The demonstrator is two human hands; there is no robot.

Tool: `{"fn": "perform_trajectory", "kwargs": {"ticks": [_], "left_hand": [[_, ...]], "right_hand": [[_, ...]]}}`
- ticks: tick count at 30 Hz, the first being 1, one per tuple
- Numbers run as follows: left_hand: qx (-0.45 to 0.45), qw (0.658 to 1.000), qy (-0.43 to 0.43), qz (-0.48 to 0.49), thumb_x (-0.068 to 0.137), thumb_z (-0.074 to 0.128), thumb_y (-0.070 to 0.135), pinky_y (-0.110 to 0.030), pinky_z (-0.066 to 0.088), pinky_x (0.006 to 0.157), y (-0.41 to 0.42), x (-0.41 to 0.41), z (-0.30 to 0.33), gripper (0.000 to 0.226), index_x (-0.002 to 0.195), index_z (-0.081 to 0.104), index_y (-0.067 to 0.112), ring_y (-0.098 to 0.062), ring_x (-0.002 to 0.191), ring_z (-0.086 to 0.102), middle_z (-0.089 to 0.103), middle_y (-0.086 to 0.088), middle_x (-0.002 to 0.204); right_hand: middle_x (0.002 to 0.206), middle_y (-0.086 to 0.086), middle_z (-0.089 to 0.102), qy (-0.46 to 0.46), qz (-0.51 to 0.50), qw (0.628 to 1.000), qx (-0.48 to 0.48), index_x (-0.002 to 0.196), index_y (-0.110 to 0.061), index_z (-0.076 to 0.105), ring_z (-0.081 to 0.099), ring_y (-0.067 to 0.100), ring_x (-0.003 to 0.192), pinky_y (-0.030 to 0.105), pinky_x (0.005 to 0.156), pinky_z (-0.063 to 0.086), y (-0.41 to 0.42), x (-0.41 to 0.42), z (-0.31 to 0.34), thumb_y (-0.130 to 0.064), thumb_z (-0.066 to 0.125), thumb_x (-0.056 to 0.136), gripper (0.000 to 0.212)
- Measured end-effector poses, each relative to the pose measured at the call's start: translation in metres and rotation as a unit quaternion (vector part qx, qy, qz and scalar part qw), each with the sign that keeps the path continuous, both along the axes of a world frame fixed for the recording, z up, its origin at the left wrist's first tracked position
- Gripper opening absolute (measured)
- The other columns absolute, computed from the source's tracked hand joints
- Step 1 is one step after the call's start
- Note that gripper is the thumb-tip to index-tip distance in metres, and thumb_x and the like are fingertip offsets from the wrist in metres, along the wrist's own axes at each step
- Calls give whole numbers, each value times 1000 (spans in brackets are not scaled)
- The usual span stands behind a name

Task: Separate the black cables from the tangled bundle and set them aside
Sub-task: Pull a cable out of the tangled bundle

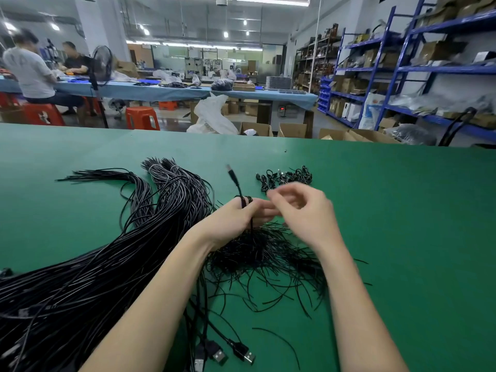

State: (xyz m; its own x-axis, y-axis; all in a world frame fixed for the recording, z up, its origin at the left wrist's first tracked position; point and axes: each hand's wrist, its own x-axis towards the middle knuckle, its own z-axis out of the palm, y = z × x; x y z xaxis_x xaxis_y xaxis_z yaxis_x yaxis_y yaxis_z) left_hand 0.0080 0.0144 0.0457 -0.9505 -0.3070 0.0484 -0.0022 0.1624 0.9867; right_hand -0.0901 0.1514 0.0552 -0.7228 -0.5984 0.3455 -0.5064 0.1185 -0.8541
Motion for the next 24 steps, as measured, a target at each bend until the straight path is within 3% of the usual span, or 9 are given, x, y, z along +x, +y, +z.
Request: {"fn": "perform_trajectory", "kwargs": {"ticks": [2, 5, 7, 8, 10, 12, 17, 20, 24], "left_hand": [[-48, 998, -29, -33, 109, 40, 16, -18, 54, 93, 8, 2, 3, 28, 109, 67, 14, -6, 106, 70, 75, 5, 109], [-122, 991, -37, -51, 103, 39, -1, -8, 51, 78, 15, 8, 8, 31, 105, 62, 19, 10, 89, 67, 70, 11, 98], [-138, 984, -56, -97, 105, 38, 3, -12, 50, 89, 16, 13, 12, 28, 115, 64, 5, -2, 99, 68, 72, -1, 105], [-135, 979, -72, -135, 106, 37, 5, -17, 50, 93, 17, 16, 14, 30, 109, 66, -2, -11, 99, 69, 73, -9, 102], [-129, 969, -87, -193, 107, 35, 6, -27, 51, 97, 17, 20, 19, 39, 89, 68, 0, -23, 95, 69, 73, -12, 87], [-144, 961, -84, -223, 108, 33, 8, -35, 48, 102, 17, 20, 22, 37, 91, 66, 5, -24, 88, 65, 66, -4, 73], [-139, 957, -98, -234, 109, 35, 15, -23, 47, 78, 13, 21, 20, 32, 95, 62, 5, -15, 66, 59, 45, 3, 59], [-128, 959, -91, -237, 109, 35, 17, -23, 46, 74, 13, 20, 17, 32, 92, 60, 6, -15, 63, 58, 43, 5, 58], [-115, 969, -77, -203, 109, 36, 19, -23, 46, 75, 12, 14, 10, 34, 91, 63, 7, -15, 66, 59, 48, 4, 59]], "right_hand": [[99, -24, 72, 66, 11, 997, -32, 103, -42, 71, 65, -4, 97, 13, 80, 50, -4, 7, 3, -56, 71, 81, 25], [97, -12, 75, 24, 92, 995, 2, 99, -31, 74, 68, 6, 98, 26, 85, 51, -17, 17, -2, -42, 70, 91, 15], [83, 9, 75, -56, 140, 989, -7, 89, -20, 75, 68, 18, 76, 37, 74, 53, -17, 19, -3, -38, 67, 95, 21], [75, 12, 73, -82, 164, 983, -13, 86, -19, 73, 66, 20, 66, 36, 67, 52, -15, 19, -3, -41, 67, 95, 25], [62, 7, 68, -120, 206, 971, -11, 81, -25, 66, 64, 25, 45, 27, 45, 47, -10, 19, -3, -53, 67, 92, 30], [70, 8, 71, -137, 220, 966, -10, 79, -28, 61, 64, 30, 38, 18, 30, 33, -8, 18, -5, -59, 68, 87, 33], [71, -2, 70, -161, 229, 960, -25, 73, -30, 65, 64, 25, 41, 18, 29, 36, -10, 13, -12, -49, 73, 91, 27], [70, -2, 70, -192, 232, 953, -35, 72, -29, 68, 64, 23, 41, 18, 29, 38, -12, 10, -19, -46, 73, 90, 26], [57, -1, 64, -253, 219, 940, -60, 87, -10, 61, 61, 22, 37, 25, 31, 46, -15, 8, -25, -42, 74, 90, 35]]}}
